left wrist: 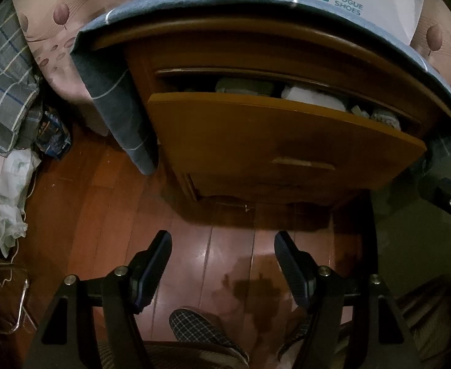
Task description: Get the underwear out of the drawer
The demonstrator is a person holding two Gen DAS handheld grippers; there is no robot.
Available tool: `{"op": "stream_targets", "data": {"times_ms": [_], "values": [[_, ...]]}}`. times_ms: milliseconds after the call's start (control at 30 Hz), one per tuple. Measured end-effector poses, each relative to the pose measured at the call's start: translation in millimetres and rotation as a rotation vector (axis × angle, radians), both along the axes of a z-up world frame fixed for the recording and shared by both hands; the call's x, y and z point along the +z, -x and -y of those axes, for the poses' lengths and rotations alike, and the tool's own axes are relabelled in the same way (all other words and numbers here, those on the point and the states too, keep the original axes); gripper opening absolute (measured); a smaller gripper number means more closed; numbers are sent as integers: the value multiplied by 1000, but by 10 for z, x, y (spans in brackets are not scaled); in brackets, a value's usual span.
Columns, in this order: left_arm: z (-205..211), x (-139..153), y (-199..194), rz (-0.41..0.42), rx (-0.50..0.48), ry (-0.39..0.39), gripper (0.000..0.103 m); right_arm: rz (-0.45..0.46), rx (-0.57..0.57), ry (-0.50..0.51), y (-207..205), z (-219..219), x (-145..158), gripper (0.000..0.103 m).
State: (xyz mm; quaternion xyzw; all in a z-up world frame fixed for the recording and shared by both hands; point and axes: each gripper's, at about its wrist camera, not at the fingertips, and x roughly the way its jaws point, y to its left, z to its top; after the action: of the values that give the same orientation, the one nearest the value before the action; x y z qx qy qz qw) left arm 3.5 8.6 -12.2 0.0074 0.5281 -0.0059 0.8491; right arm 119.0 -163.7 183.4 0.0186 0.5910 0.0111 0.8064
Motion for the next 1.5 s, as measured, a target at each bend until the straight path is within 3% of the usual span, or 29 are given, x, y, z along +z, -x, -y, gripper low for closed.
{"op": "stream_targets", "data": {"times_ms": [400, 467, 667, 800, 1000, 1100, 1267, 1500], "values": [[38, -8, -2, 0, -12, -7, 71, -1, 2, 2, 3, -1, -3, 103], [10, 2, -7, -3, -5, 21, 71, -2, 4, 0, 9, -4, -4, 103], [-265, -6, -140, -22, 126, 273, 71, 4, 5, -14, 37, 17, 15, 103], [-462, -41, -313, -20, 243, 504, 71, 13, 0, -32, 61, 56, 44, 103], [-537, -219, -618, -53, 390, 733, 76, 10, -10, -58, 64, 116, 50, 103], [-520, -294, -750, -56, 434, 753, 76, 5, -21, -72, 62, 170, 42, 103], [-569, -466, -916, -76, 524, 852, 77, 1, -43, -104, 80, 267, 40, 103], [-600, -623, -1066, -84, 597, 909, 80, -2, -42, -132, 65, 276, 30, 103]]}}
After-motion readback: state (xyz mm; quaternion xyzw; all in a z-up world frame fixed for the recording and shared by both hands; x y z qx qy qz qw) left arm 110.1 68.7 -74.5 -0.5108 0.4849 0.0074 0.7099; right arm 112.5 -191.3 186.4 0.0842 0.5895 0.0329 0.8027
